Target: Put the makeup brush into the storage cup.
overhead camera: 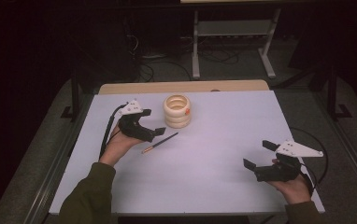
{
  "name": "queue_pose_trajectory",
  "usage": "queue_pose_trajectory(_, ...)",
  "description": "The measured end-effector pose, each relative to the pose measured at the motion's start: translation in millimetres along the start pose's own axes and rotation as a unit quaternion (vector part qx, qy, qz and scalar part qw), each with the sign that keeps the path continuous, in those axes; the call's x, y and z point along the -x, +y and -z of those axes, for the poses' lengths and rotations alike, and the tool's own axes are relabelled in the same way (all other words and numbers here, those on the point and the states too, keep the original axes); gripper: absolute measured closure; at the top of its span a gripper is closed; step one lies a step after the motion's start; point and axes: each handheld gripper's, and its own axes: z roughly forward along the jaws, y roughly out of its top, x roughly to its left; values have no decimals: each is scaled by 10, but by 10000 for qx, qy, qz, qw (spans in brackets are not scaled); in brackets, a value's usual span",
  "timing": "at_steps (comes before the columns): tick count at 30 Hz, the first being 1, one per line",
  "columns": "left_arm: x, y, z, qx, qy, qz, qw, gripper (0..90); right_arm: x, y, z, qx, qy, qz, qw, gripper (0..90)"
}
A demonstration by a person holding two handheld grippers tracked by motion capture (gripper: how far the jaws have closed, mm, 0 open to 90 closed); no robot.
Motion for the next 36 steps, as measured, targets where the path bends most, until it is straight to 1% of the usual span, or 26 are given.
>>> queue_pose_trajectory(2, -7, 8, -36, -19, -14, 0, 10000, 0, 1, -1, 3, 6, 2, -13, 10000, 0)
queue_pose_trajectory(6, -12, 12, -60, -29, -7, 19, 10000, 0, 8, -4, 5, 5, 3, -9, 10000, 0)
queue_pose_trajectory(14, -32, 44, -111, -66, -2, -8, 10000, 0, 8, -5, 3, 11, 7, -5, 10000, 0)
queue_pose_trajectory(17, -33, 94, -135, -108, -12, -66, 9999, 0, 13, -6, 8, 13, 4, -18, 10000, 0)
queue_pose_trajectory(18, -28, 107, -144, -95, -12, -43, 9999, 0, 13, -6, 8, 13, 6, -19, 10000, 0)
queue_pose_trajectory(21, -29, 125, -156, -104, -25, -69, 9999, 0, 15, -7, 9, 21, 4, -20, 10000, 0)
queue_pose_trajectory(23, -30, 154, -182, -187, -34, -134, 9997, 0, 18, -8, 12, 29, -3, -36, 10000, 0)
queue_pose_trajectory(25, -28, 163, -191, -221, -46, -149, 9996, 0, 20, -8, 13, 38, 0, -27, 10000, 0)
queue_pose_trajectory(27, -23, 185, -209, -305, -43, -195, 9993, 0, 22, -8, 18, 49, 3, -43, 10000, 0)
queue_pose_trajectory(29, -30, 196, -221, -320, -42, -225, 9992, 0, 23, -9, 22, 38, 1, -55, 10000, 0)
queue_pose_trajectory(30, -29, 199, -224, -336, -36, -198, 9992, 0, 24, -9, 22, 37, 2, -56, 10000, 0)
queue_pose_trajectory(31, -37, 204, -223, -388, -24, -225, 9990, 0, 24, -10, 21, 41, 0, -55, 10000, 0)
queue_pose_trajectory(32, -35, 206, -230, -396, -25, -166, 9991, 0, 24, -10, 20, 37, 2, -52, 10000, 0)
queue_pose_trajectory(33, -43, 211, -230, -440, -19, -222, 9988, 0, 23, -11, 19, 38, 5, -54, 10000, 0)
queue_pose_trajectory(36, -42, 221, -238, -490, -19, -216, 9986, 0, 23, -11, 18, 31, 8, -59, 10000, 0)
